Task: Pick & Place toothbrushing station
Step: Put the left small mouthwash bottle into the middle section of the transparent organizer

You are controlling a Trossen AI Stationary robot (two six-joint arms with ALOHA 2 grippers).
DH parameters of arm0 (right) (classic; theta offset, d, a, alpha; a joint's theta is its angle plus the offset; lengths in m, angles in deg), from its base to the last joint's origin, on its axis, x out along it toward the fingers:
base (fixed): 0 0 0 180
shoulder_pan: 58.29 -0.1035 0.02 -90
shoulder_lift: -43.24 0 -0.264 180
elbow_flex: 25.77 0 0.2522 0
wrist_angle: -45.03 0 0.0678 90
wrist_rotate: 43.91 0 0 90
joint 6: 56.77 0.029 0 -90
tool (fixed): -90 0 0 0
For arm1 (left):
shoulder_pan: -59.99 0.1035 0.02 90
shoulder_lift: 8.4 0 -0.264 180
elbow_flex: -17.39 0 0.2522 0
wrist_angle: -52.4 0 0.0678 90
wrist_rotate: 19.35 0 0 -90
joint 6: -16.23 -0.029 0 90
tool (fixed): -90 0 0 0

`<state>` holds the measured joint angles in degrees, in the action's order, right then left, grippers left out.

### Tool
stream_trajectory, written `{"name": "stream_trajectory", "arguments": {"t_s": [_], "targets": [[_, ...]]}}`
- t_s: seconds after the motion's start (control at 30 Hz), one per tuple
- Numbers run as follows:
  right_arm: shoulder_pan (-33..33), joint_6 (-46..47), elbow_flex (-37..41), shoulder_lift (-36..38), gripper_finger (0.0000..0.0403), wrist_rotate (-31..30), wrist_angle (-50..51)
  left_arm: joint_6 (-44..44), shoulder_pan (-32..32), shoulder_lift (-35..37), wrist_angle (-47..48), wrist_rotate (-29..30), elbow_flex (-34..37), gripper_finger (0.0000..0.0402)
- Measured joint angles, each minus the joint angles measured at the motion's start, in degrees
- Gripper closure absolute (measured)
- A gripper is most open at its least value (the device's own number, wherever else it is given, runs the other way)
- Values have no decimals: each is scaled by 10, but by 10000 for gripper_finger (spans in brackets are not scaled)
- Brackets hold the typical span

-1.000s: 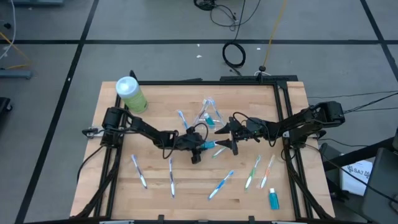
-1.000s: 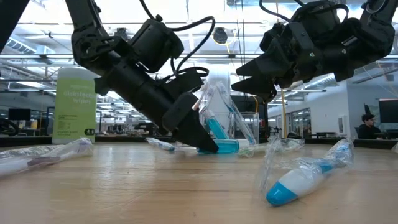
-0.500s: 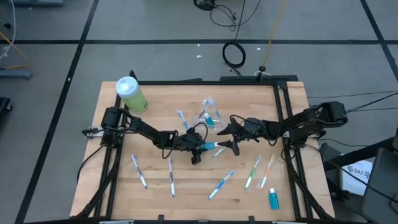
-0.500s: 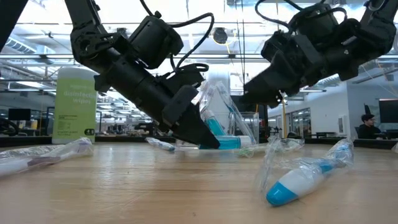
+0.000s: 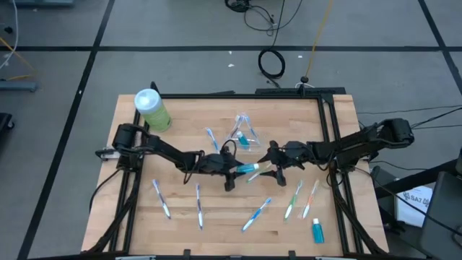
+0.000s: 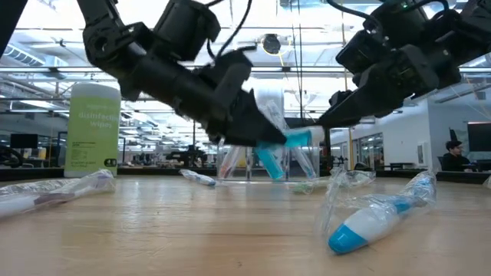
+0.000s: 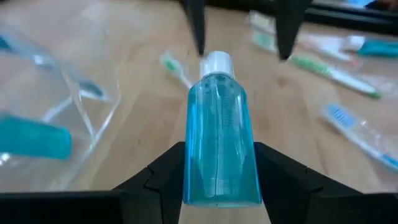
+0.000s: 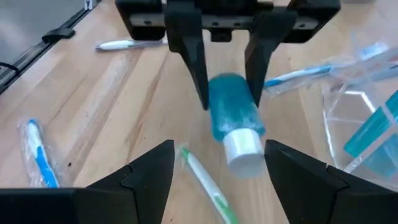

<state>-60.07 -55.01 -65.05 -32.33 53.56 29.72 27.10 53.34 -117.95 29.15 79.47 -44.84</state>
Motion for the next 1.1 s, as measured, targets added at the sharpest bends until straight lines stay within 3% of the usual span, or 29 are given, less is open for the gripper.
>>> {"name": "stream_trajectory", "arguments": {"t_s": [0.6,1.1], "targets": [[-17,-44,0,0,164,-2,-72,-19,-14,36,-26,2,0,227],[-17,-44,0,0,260,-3,-88,-19,-14,37,-32,0,0,227]]}}
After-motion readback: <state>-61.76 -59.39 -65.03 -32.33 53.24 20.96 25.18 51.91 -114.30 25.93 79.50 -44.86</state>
